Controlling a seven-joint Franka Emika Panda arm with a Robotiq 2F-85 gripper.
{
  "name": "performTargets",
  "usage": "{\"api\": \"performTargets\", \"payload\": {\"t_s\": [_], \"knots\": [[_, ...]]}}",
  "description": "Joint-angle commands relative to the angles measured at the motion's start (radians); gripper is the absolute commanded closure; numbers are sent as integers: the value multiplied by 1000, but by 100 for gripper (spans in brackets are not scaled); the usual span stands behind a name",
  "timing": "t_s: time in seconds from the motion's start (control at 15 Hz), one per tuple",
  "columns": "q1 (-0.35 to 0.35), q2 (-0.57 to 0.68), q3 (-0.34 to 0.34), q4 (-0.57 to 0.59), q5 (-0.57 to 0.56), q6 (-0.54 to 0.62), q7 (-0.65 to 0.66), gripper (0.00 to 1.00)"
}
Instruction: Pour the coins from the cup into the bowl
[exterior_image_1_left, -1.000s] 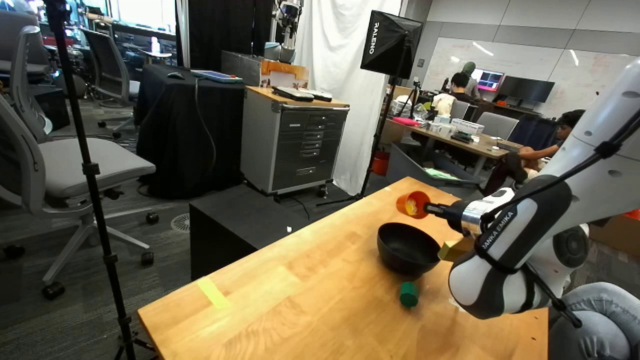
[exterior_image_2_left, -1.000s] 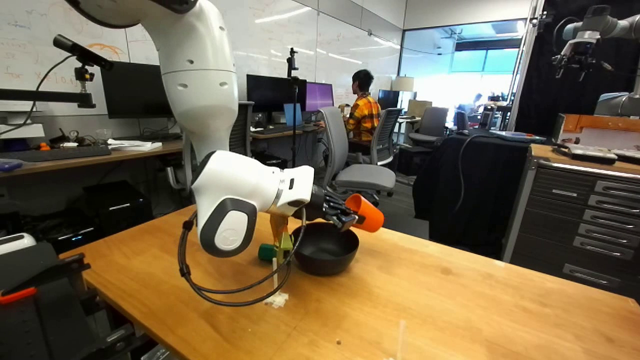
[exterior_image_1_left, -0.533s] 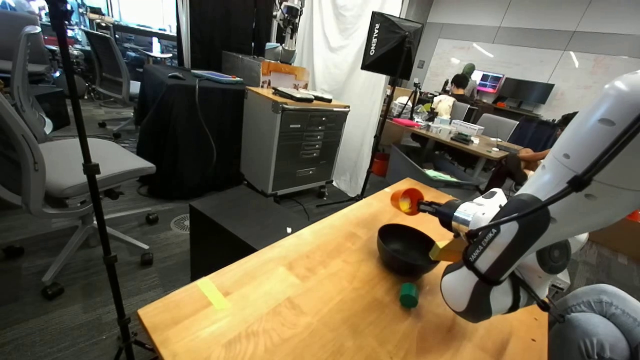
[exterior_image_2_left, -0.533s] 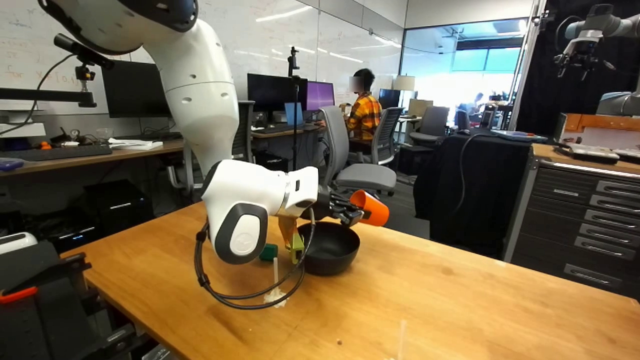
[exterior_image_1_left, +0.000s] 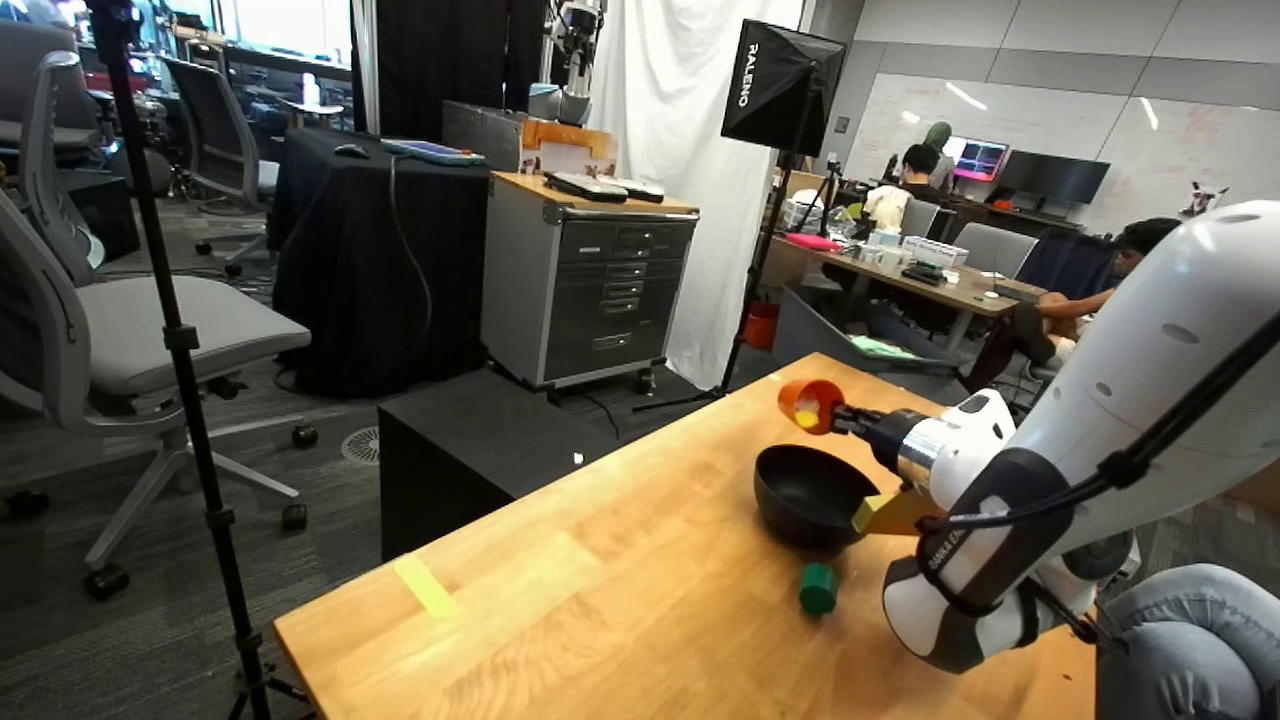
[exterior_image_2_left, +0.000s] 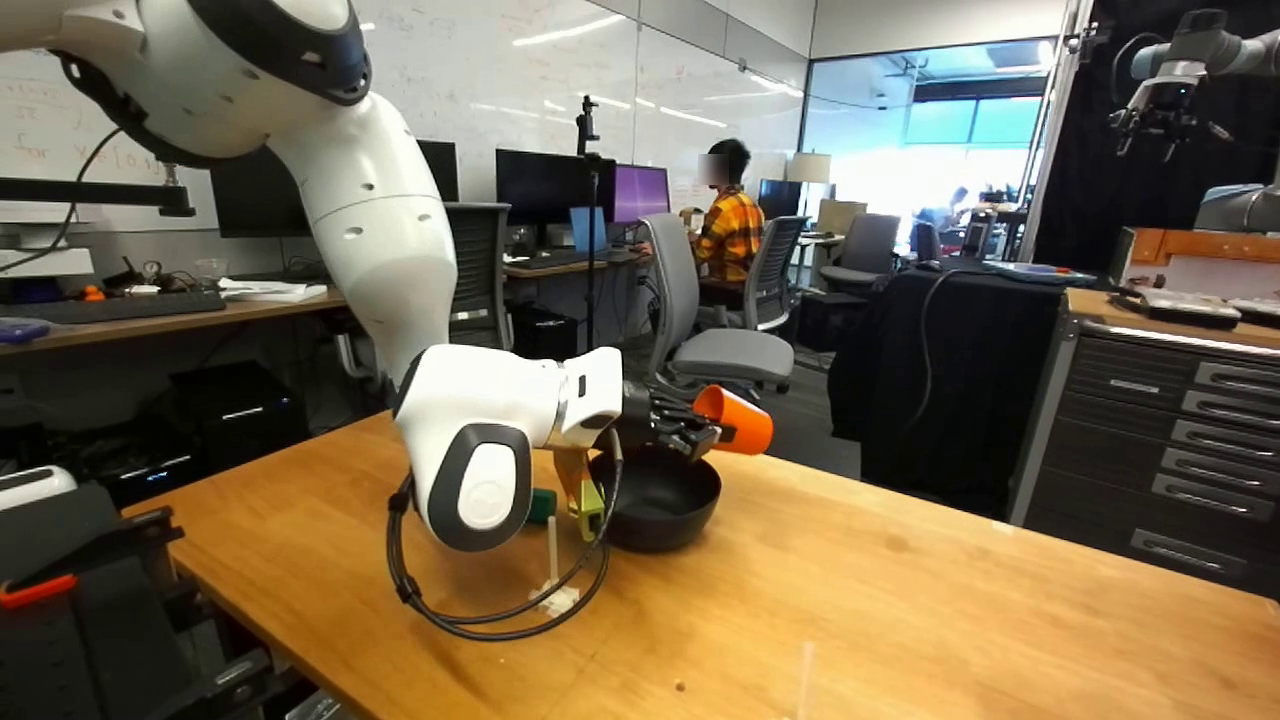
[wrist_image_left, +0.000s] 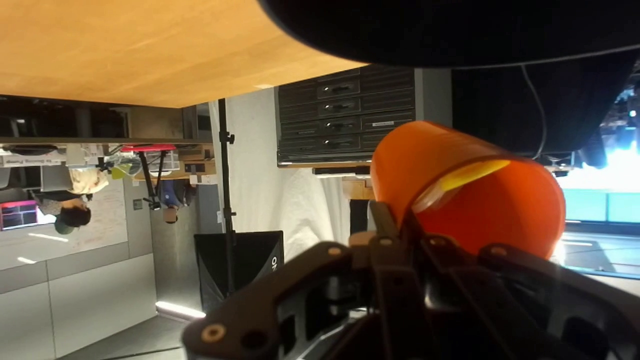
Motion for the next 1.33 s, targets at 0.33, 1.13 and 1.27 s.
{"api": "performTargets", "payload": {"t_s": [0.33, 1.13, 1.27], "knots": [[137, 131, -150, 0, 77, -1, 174, 97], [280, 222, -249, -74, 131, 24, 373, 97], [309, 246, -269, -86, 148, 23, 409, 97]]}}
